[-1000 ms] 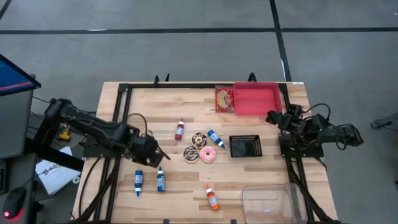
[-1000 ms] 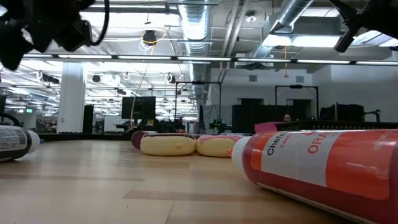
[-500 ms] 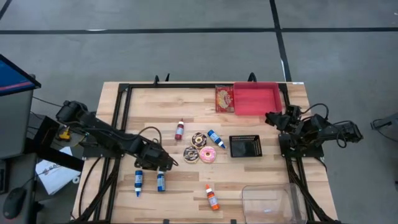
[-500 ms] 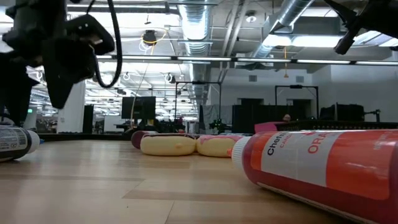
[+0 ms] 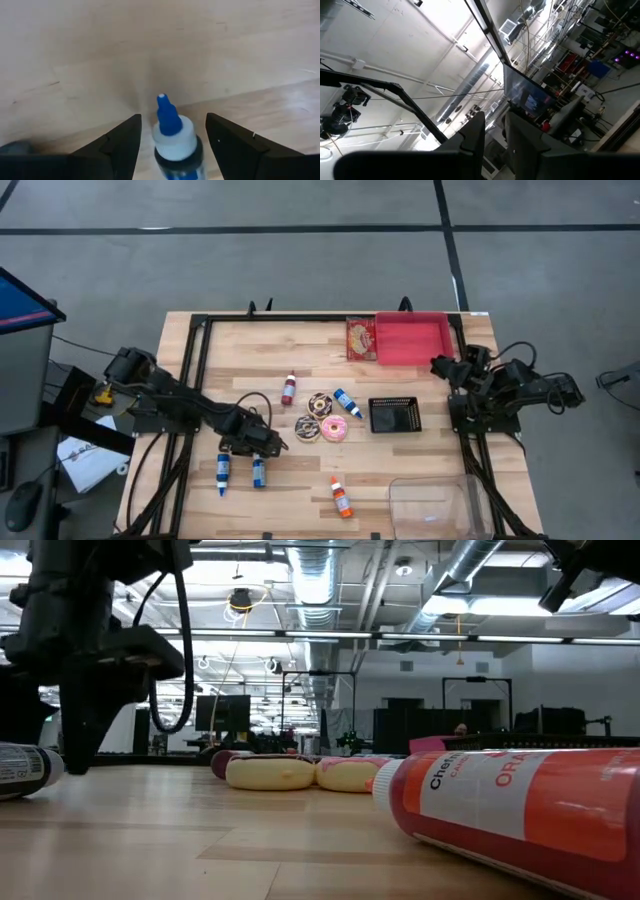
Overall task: Pick & Place Food Item
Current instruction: Put the bottom right blue food coloring bottle into the transparent bin
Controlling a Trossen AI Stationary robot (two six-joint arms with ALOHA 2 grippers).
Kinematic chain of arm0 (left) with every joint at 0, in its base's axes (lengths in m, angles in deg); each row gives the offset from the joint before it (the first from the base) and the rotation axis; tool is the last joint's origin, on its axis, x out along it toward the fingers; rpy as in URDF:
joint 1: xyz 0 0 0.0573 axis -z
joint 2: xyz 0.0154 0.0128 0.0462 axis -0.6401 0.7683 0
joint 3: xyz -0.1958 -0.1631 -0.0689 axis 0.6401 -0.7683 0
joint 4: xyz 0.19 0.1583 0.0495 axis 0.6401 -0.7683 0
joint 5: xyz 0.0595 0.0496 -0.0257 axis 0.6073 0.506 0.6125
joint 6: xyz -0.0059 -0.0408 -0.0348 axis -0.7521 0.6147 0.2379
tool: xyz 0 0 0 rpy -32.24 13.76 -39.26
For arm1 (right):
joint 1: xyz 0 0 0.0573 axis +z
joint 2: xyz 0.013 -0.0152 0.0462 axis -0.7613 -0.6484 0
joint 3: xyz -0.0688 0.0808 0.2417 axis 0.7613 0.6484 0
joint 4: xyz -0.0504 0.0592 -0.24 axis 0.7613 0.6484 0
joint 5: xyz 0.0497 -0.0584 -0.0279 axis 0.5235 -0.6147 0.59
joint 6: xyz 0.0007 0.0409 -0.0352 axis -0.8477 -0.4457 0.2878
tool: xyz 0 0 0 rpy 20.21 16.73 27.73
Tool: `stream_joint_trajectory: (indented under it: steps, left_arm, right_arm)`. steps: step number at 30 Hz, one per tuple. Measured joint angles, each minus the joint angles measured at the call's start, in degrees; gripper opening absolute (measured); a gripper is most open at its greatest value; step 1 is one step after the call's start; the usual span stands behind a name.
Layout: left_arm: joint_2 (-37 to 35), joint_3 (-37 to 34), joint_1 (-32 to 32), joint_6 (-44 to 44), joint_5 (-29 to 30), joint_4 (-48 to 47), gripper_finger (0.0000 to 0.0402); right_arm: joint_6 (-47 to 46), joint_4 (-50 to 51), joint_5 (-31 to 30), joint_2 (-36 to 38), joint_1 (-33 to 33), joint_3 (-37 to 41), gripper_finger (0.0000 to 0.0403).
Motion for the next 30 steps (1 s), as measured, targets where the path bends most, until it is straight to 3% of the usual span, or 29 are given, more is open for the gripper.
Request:
stream_joint_trajectory:
  steps: [8, 17, 20, 25, 30]
  left_arm:
    - [3.0, 0.3, -0.3, 0.0, -1.8, 0.5, 0.0210]
    - [1.5, -0.1, -2.3, -3.6, -1.4, 0.9, 0.0078]
    - [-0.8, -0.1, -3.7, -5.5, 2.1, 3.6, 0.0033]
    - [-7.2, -0.1, -7.6, -6.1, 10.0, 6.8, 0.0033]
    - [-14.8, 0.0, -13.4, -12.5, 18.1, 13.0, 0.0033]
  right_arm:
    - [0.3, 0.1, 0.0, 0.0, 0.0, 0.0, 0.0071]
    - [1.0, 0.1, 0.0, 0.0, 0.0, 0.0, 0.0071]
    - [1.1, 0.1, 0.0, 0.0, 0.0, 0.0, 0.0071]
    - [2.6, -1.1, 0.0, 0.0, 0.0, 0.0, 0.0071]
    - [4.9, -2.3, 0.0, 0.0, 0.0, 0.0, 0.0071]
